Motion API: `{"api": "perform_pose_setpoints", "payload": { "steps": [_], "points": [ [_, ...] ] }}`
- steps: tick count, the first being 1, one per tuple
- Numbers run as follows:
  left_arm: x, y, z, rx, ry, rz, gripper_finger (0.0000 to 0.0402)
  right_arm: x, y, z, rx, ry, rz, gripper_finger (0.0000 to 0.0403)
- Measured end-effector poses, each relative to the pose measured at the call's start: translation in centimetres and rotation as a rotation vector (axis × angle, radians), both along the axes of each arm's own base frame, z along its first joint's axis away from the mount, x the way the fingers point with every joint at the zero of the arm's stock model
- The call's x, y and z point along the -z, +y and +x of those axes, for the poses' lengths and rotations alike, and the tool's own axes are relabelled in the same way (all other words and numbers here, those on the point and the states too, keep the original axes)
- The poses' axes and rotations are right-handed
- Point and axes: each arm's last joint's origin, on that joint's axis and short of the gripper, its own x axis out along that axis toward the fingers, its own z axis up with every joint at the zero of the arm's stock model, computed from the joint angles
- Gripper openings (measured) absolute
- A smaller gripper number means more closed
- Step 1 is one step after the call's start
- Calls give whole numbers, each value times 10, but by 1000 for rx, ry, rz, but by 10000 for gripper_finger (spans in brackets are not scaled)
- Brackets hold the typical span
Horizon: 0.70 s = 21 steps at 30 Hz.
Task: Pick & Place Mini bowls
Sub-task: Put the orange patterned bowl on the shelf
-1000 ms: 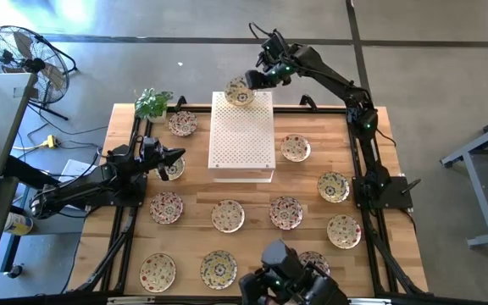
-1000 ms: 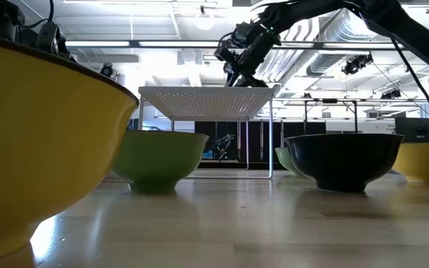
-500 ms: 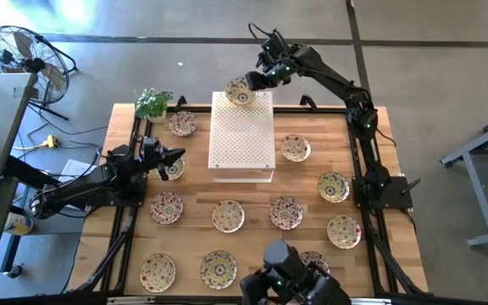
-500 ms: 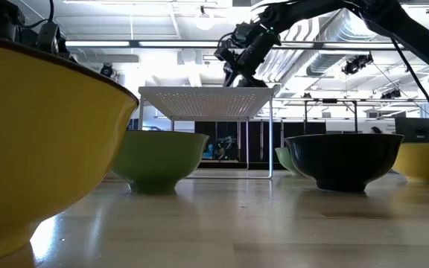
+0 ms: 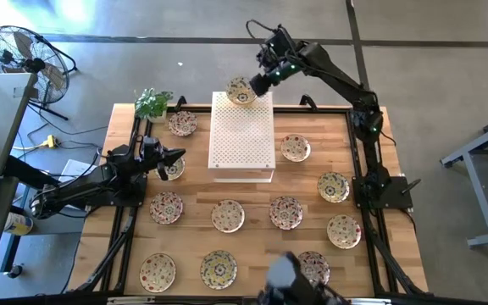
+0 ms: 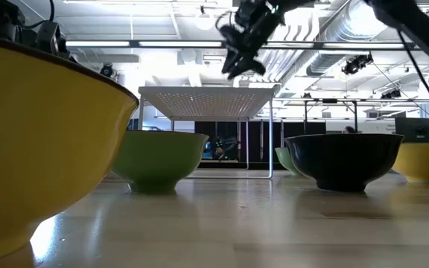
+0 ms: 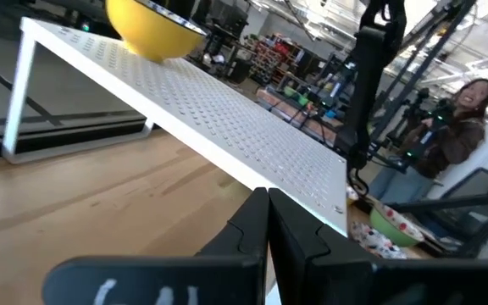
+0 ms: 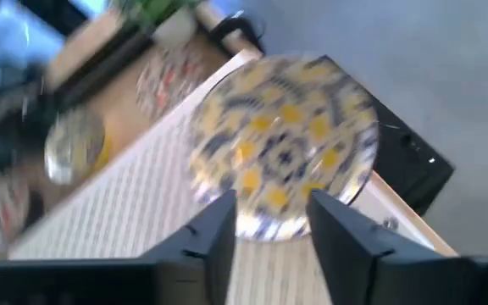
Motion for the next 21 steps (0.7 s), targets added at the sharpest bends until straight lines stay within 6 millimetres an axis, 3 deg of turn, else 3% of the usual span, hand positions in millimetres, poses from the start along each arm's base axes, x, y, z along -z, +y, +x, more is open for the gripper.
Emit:
{"api": "perform_pose_setpoints", "payload": {
  "steps": [6, 11, 15, 18, 21],
  "points": [
    [-3, 0, -1, -4, 5, -3, 3, -24, 57, 7, -227, 70, -178, 13],
    [-7, 0, -2, -22, 13, 10, 3, -32, 92, 25, -341, -13, -268, 13],
    [-7, 0, -2, -44, 30, 21, 3, -19, 111, 35, -391, -122, -323, 3],
    [-7, 1, -3, -63, 32, 21, 3, -10, 124, 29, -384, -249, -359, 2],
    [-7, 1, -3, -61, 21, -11, 3, -4, 141, 8, -346, -365, -403, 2]
  ]
}}
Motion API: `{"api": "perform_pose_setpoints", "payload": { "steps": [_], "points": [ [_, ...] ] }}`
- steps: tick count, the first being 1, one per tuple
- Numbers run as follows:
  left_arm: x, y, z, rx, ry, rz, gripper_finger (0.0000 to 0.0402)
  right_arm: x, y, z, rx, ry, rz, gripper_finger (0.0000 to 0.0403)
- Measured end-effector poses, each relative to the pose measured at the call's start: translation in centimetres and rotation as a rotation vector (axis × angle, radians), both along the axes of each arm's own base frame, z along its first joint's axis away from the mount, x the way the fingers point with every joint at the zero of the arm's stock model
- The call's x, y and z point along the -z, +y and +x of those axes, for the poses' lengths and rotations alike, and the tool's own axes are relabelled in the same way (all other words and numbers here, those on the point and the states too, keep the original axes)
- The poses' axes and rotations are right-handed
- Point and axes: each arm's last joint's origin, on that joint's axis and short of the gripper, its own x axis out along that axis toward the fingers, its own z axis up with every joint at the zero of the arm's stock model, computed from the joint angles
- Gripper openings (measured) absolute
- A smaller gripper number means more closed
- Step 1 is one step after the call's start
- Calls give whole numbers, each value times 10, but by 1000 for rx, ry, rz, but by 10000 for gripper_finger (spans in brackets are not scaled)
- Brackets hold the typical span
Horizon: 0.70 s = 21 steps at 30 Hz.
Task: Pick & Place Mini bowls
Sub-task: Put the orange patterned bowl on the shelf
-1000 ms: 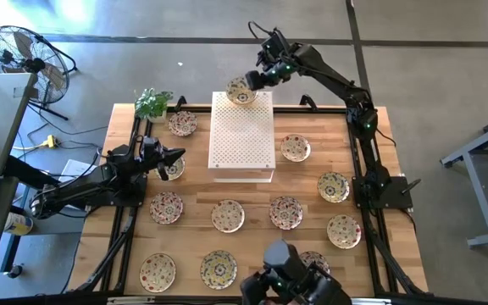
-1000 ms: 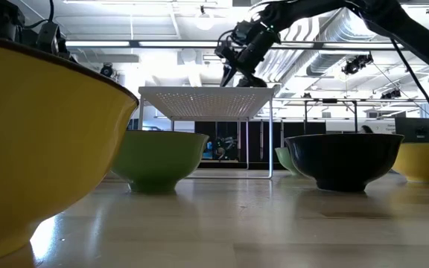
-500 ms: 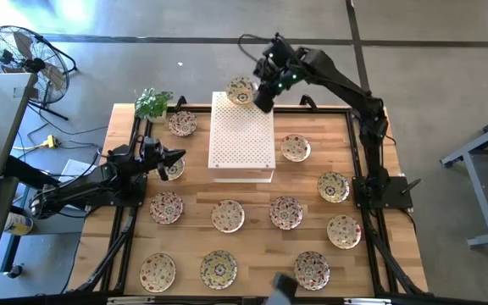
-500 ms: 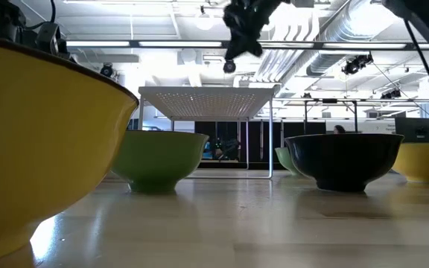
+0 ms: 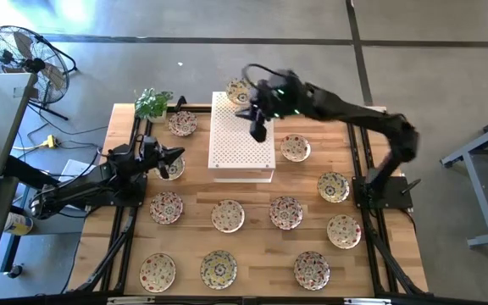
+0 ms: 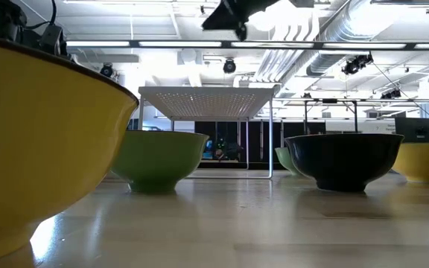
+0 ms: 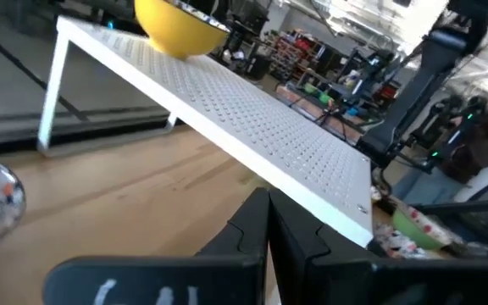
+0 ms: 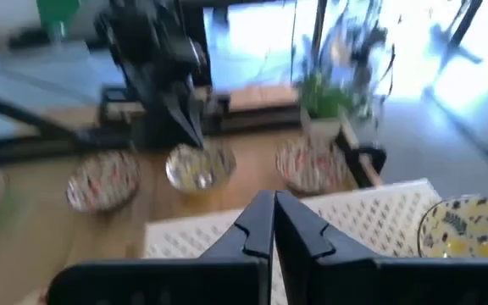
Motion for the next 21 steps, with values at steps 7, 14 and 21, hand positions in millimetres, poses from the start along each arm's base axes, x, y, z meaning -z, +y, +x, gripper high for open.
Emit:
{"api": "perform_pose_setpoints", "payload": {
  "steps": [7, 14, 21],
  "points": [
    [-4, -3, 0, 99, 14, -54, 3, 19, 34, -69, 108, -104, 28, 3],
    [-39, -7, -3, 179, 190, -67, 3, 33, 50, -127, 247, -145, 46, 1],
    [-70, -7, 8, 340, 415, -156, 3, 38, 59, -160, 304, -191, 27, 1]
  ]
}}
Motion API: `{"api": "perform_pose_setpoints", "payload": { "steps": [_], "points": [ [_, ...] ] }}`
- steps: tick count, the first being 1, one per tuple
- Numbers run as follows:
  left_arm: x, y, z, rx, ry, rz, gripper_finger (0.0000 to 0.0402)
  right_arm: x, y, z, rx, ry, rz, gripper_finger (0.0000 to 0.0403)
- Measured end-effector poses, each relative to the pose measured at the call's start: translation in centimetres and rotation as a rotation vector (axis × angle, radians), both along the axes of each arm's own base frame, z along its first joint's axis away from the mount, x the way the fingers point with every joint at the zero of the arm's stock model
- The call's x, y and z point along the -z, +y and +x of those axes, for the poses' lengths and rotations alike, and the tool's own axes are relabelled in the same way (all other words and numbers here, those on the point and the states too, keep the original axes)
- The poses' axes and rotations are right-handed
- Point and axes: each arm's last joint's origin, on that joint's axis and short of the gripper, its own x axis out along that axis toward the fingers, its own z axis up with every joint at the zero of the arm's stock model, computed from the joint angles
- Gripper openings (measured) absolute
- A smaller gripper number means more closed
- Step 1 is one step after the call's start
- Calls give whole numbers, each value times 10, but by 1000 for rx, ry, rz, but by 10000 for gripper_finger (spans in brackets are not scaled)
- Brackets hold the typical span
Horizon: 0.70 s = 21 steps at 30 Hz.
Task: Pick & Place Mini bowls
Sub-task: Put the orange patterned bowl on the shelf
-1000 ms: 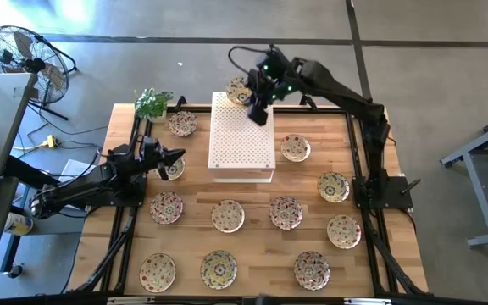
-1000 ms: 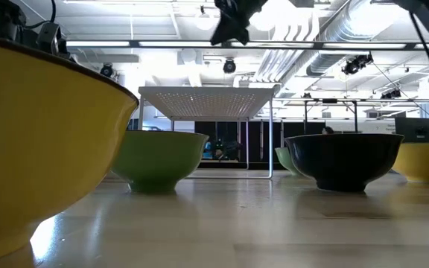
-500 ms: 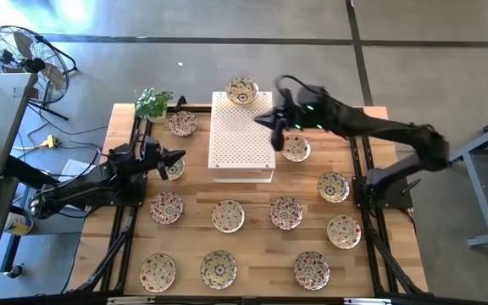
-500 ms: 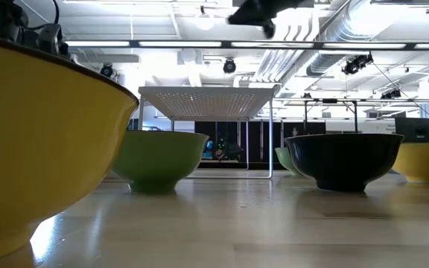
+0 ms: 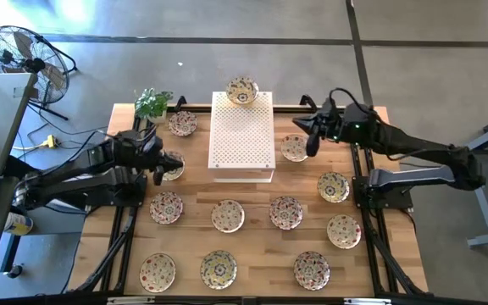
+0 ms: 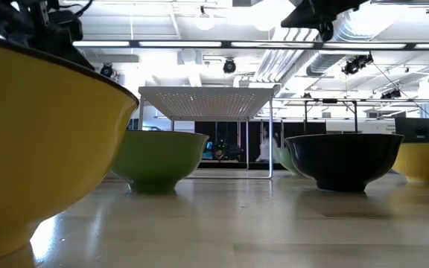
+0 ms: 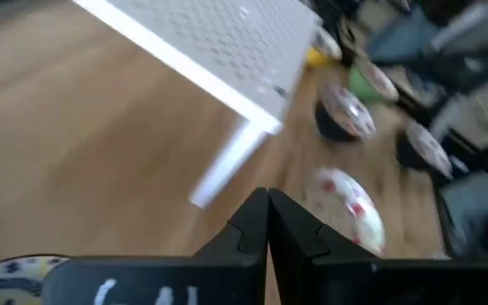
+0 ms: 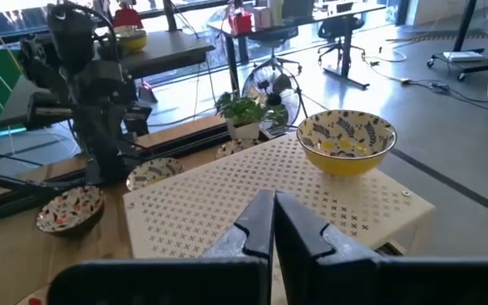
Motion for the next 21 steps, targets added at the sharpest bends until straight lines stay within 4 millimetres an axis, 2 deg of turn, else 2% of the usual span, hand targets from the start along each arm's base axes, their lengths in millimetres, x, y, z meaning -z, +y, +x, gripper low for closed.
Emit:
{"api": "perform_pose_setpoints", "payload": {
  "steps": [6, 10, 18, 21],
  "points": [
    [-14, 0, 11, 129, 150, -41, 3, 0, 3, -8, -4, -14, -17, 1],
    [-14, -7, 21, 199, 234, -58, 3, 0, 3, -8, -32, 1, -45, 3],
    [-13, -31, 35, 223, 446, -70, 3, 0, 3, -8, -41, 12, -72, 3],
    [-14, -33, 41, 217, 550, -79, 3, 0, 3, -8, -41, 13, -74, 1]
  ]
}}
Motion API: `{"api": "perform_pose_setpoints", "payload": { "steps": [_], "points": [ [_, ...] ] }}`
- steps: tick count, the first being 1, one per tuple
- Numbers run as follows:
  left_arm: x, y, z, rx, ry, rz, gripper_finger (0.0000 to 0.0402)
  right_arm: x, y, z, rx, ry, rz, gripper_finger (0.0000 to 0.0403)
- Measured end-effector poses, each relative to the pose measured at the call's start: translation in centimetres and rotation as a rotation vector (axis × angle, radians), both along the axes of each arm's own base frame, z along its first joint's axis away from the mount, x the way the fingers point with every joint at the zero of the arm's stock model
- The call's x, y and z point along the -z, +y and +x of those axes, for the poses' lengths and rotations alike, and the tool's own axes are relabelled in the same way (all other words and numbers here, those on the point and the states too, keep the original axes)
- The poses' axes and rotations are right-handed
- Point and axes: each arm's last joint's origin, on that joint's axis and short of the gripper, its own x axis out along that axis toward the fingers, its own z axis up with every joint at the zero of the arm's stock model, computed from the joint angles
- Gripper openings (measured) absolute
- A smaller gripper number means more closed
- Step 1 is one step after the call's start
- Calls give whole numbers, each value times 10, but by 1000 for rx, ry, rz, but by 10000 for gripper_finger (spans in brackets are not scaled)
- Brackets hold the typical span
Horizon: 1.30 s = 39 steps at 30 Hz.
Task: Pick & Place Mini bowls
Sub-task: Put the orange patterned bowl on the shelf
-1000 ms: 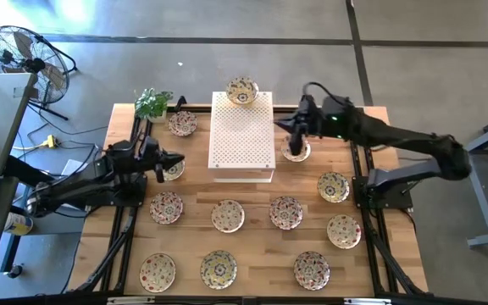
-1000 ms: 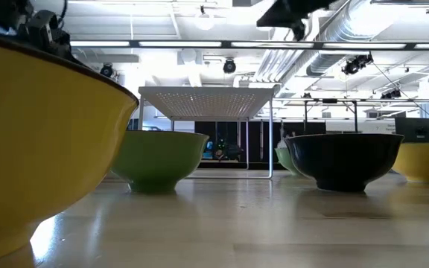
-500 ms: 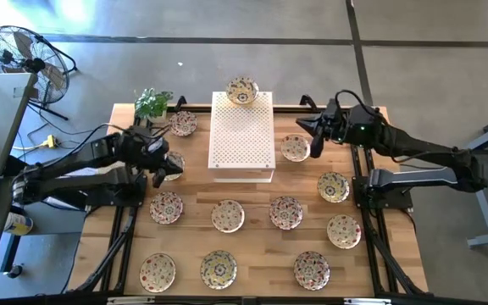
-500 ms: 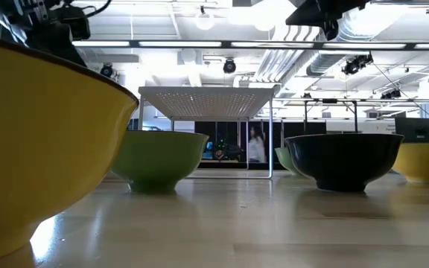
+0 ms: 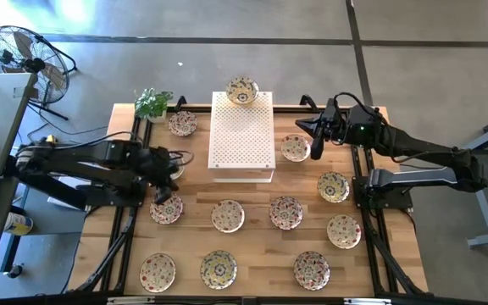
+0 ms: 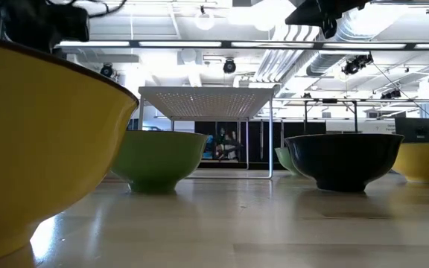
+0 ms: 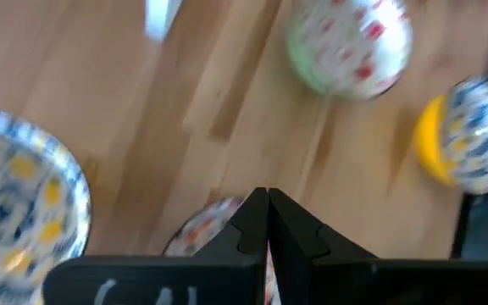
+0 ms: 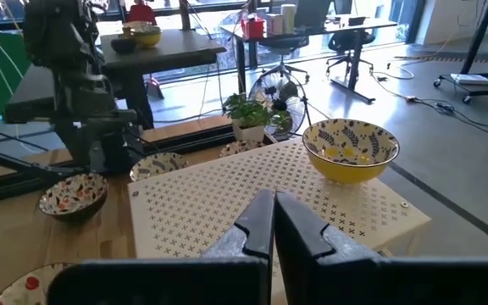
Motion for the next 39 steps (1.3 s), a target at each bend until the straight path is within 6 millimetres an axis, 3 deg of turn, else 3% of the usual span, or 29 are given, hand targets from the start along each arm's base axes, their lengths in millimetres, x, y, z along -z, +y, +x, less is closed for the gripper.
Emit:
{"api": "perform_pose_setpoints", "payload": {
  "steps": [5, 10, 17, 23, 34, 39],
  "points": [
    [9, 6, 15, 116, 199, -21, 3, 0, 0, 0, 5, -3, 7, 2],
    [23, 17, 40, 288, 271, -7, 10, 0, 0, 0, 6, -4, 9, 1],
    [33, 21, 60, 449, 356, 41, 99, 1, 0, 0, 6, -5, 36, 1],
    [39, 22, 61, 520, 379, 67, 162, 1, 1, 0, 3, -2, 38, 1],
    [53, 22, 59, 549, 365, 76, 168, 1, 1, 0, 3, 2, 37, 2],
    [56, 21, 61, 567, 371, 54, 150, 2, 1, 0, 3, 2, 37, 1]
  ]
}}
